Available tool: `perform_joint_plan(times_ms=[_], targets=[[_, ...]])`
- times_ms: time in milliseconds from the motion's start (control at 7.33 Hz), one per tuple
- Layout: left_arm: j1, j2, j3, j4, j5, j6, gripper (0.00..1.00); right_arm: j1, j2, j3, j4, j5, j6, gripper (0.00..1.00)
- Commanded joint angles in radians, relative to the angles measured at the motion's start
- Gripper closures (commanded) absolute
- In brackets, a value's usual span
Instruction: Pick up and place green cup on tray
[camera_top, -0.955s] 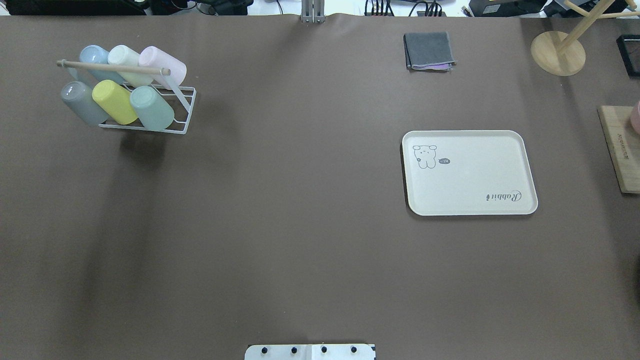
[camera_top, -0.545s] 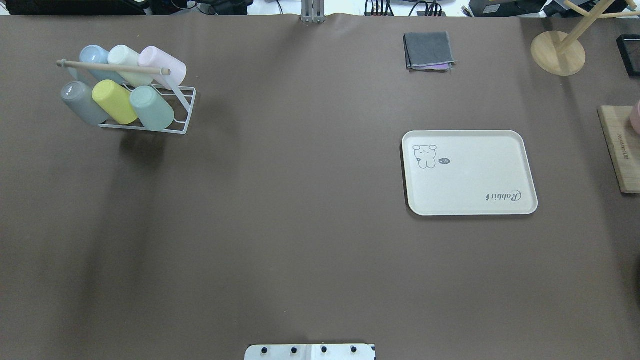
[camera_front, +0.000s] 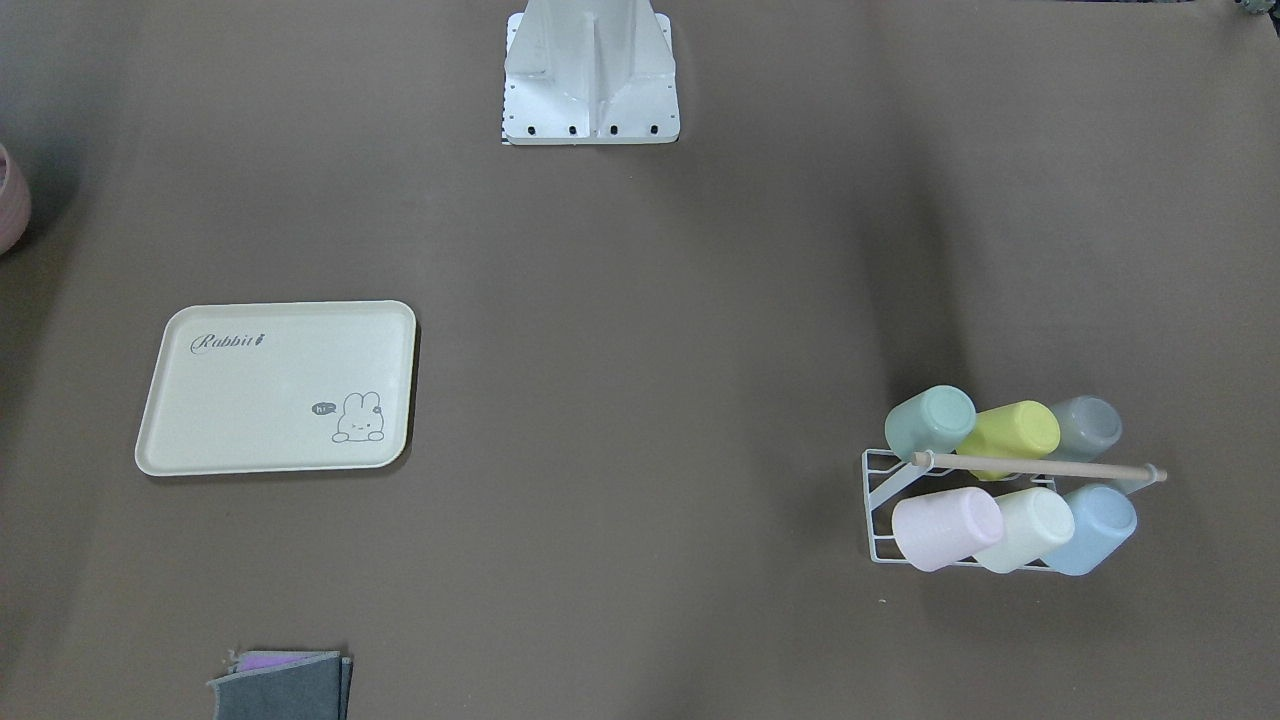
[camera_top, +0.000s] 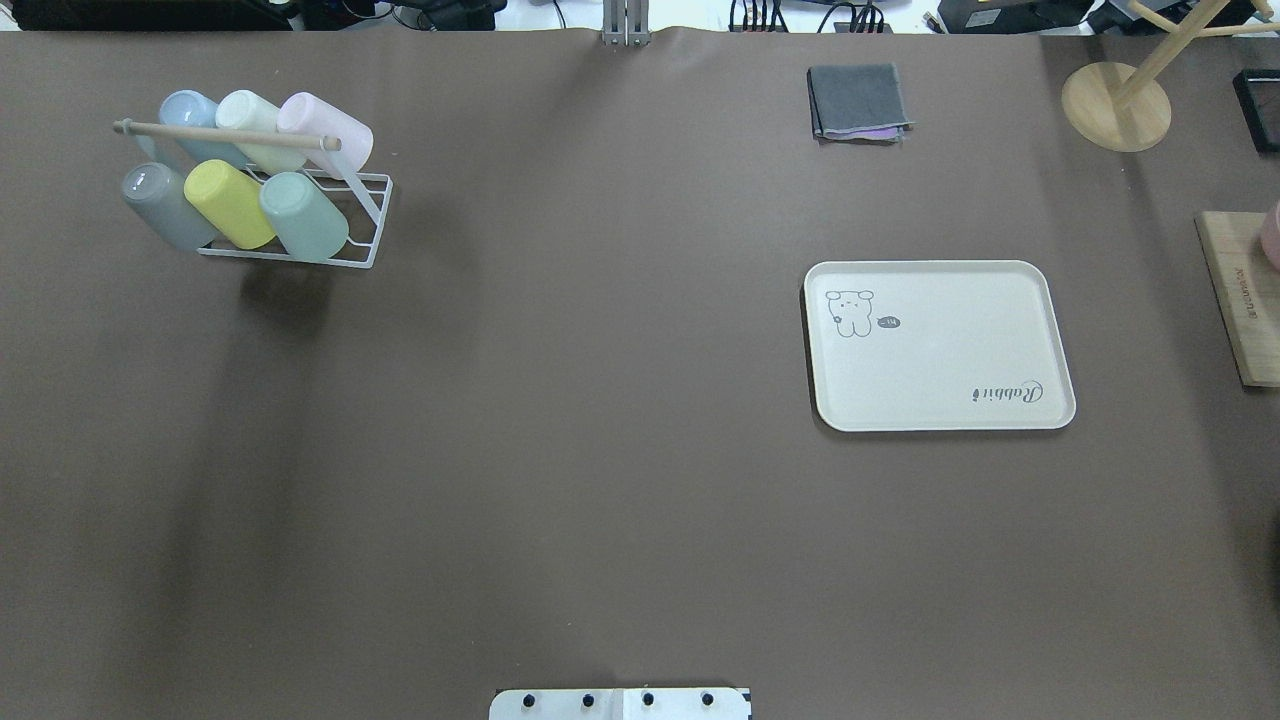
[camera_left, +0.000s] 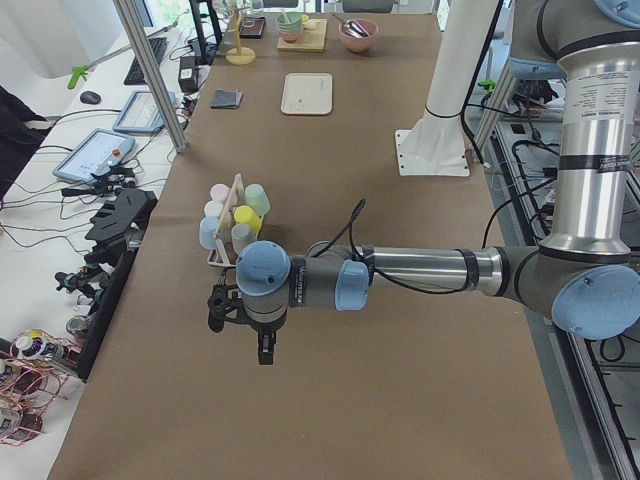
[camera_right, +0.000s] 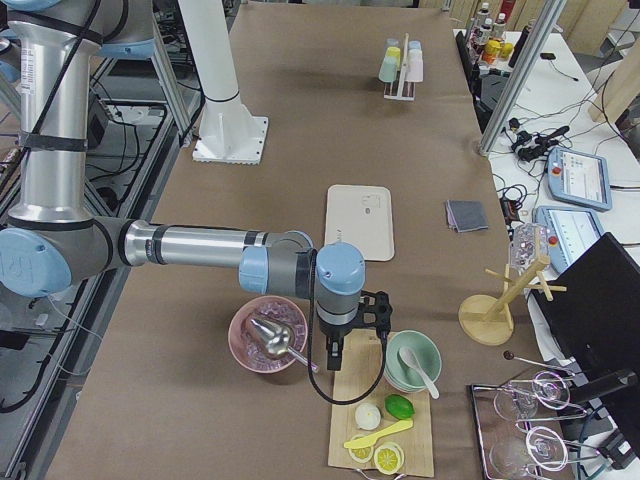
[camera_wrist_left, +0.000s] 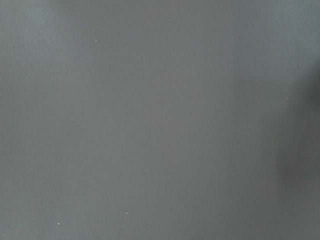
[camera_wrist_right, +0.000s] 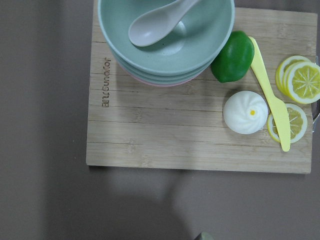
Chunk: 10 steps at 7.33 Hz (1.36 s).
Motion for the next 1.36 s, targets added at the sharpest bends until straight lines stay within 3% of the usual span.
perform_joint_plan(times_ms=[0,1227], targets=[[0.000,0.001,-0.002,0.001,0.000,-0.001,0.02,-0.001,0.008,0.003,0.002,0.001,-0.003,0.00],[0.000,-0.005,-0.011,0.010,0.002,-0.004,0.02,-0.011,0.013,-0.016,0.082,0.019,0.003,0.00]])
